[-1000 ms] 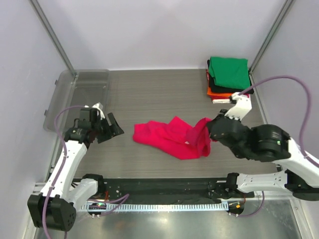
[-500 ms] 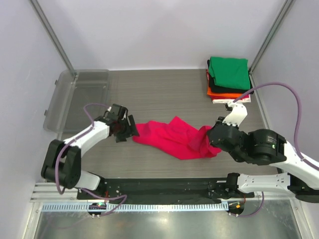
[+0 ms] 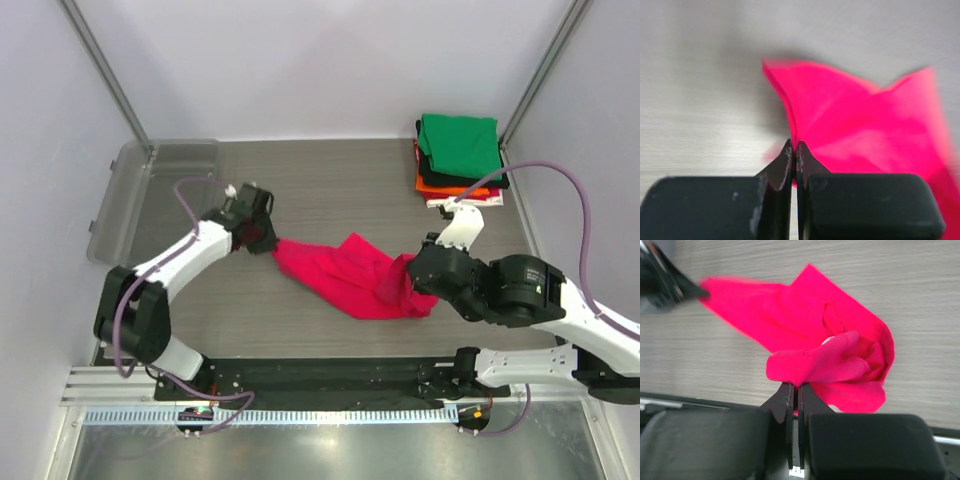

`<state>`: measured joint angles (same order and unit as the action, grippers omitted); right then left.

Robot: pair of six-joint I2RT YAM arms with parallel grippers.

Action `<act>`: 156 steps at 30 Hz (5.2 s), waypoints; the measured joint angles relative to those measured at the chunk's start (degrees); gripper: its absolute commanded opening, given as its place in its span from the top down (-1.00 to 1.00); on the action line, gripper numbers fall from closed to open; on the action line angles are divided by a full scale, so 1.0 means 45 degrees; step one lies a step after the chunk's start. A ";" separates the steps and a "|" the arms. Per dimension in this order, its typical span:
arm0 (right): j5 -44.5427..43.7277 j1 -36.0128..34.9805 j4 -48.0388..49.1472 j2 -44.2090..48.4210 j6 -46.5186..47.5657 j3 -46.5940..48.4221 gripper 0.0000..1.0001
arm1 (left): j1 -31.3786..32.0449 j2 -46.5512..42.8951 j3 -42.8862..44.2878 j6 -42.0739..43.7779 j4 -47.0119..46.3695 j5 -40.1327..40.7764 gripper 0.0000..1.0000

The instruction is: Fold and stack the t-shirts

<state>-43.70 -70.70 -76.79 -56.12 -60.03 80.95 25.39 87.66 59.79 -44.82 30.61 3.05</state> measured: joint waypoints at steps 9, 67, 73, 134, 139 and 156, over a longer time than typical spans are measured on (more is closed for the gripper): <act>0.0651 0.0000 0.0845 -0.2419 0.1438 0.4886 0.98 | -0.0010 -0.0282 1.2070 0.1894 0.3041 0.2263 0.99; 0.7776 1.1434 0.7728 -1.1395 0.7072 0.1088 -0.50 | -0.0384 0.5105 0.6513 0.3041 0.1229 -0.0753 -0.22; 0.8568 1.2308 0.8199 -1.3833 0.7864 0.2720 -0.45 | -0.0850 0.5581 0.6319 0.2997 0.0607 -0.1161 -0.23; 0.6426 1.2672 0.5115 -0.1054 0.8048 0.9039 0.97 | -0.1020 -0.6105 1.1016 0.3667 0.4347 0.1073 1.00; 0.6402 1.2672 0.4954 0.0704 0.8427 0.9267 0.98 | -0.1020 -0.7752 1.1016 0.3842 0.4673 0.1093 1.00; 0.5829 1.2672 0.5455 -0.1739 0.9700 1.0890 0.98 | -0.1020 -0.5974 1.2541 0.4070 0.4911 0.2244 1.00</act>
<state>-17.47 -13.67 -52.25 -63.94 -16.38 129.95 20.80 60.77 116.22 -26.50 52.71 13.15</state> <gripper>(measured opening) 0.042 0.005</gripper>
